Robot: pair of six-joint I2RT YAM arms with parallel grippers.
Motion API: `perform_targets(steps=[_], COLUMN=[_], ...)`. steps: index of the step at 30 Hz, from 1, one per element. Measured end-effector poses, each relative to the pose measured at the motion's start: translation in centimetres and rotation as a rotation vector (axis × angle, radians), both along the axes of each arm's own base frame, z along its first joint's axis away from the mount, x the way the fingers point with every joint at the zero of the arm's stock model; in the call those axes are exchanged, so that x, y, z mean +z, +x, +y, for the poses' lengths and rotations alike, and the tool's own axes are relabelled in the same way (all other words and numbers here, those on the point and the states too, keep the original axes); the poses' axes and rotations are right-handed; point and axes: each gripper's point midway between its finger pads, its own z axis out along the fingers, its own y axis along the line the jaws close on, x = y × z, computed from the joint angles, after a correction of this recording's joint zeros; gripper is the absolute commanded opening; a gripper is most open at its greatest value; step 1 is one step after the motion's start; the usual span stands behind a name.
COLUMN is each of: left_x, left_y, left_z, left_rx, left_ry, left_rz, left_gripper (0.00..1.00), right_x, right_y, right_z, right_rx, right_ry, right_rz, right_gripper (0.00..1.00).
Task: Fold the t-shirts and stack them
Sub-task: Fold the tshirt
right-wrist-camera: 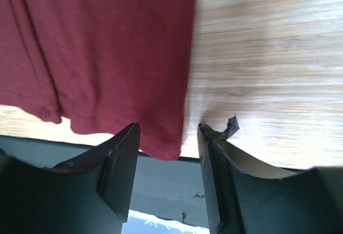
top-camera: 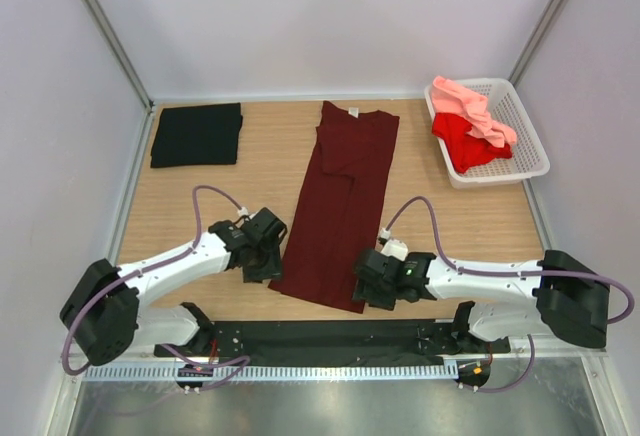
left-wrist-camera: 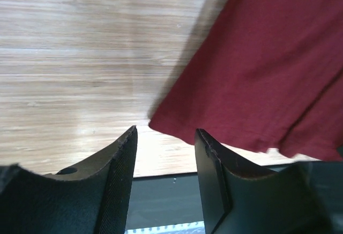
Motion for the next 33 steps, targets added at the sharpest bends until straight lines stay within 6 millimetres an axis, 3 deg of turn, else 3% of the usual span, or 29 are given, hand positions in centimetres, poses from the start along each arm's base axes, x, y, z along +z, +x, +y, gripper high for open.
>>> perform_targets(steps=[3,7,10,11,12,21,24,25,26,33], left_x=[-1.5,-2.5,-2.4,-2.2,-1.9,0.3,0.0,-0.2,-0.5,-2.5], left_y=[-0.6,-1.1,-1.1,-1.1,-1.1,-1.6,-2.0,-2.2,-2.5,-3.2], left_z=[0.4,0.8,1.1,1.2,1.2,-0.7,-1.7,-1.9,-2.2,-2.8], left_rx=[-0.007,-0.005,-0.003,-0.002,-0.002,-0.031,-0.053,-0.059,-0.068,-0.082], left_ry=[0.028,0.053,0.061,0.061,0.056,-0.089,-0.146,-0.160,-0.179,-0.184], left_rz=[0.044,0.075,0.071,0.067,0.061,0.038,0.059,0.068,0.081,0.149], left_gripper=[0.45,0.43,0.46,0.47,0.47,0.50,0.50,0.50,0.50,0.47], right_x=[-0.2,-0.3,-0.6,-0.7,-0.7,-0.3,-0.3,-0.4,-0.5,-0.7], right_y=[0.0,-0.1,-0.2,-0.2,-0.3,-1.0,-1.3,-1.4,-1.5,-1.8], right_z=[0.1,0.3,0.2,0.1,0.1,-2.1,-2.9,-3.2,-3.4,-3.7], right_rx=[-0.012,-0.016,-0.026,-0.028,-0.031,-0.042,-0.031,-0.026,-0.025,-0.016], right_ry=[0.007,0.018,0.023,0.024,0.026,-0.007,-0.030,-0.042,-0.052,-0.062], right_rz=[-0.004,-0.010,-0.006,-0.007,-0.005,-0.007,-0.004,-0.001,0.003,0.016], right_gripper=[0.51,0.38,0.18,0.03,0.01,0.02,0.11,0.20,0.23,0.33])
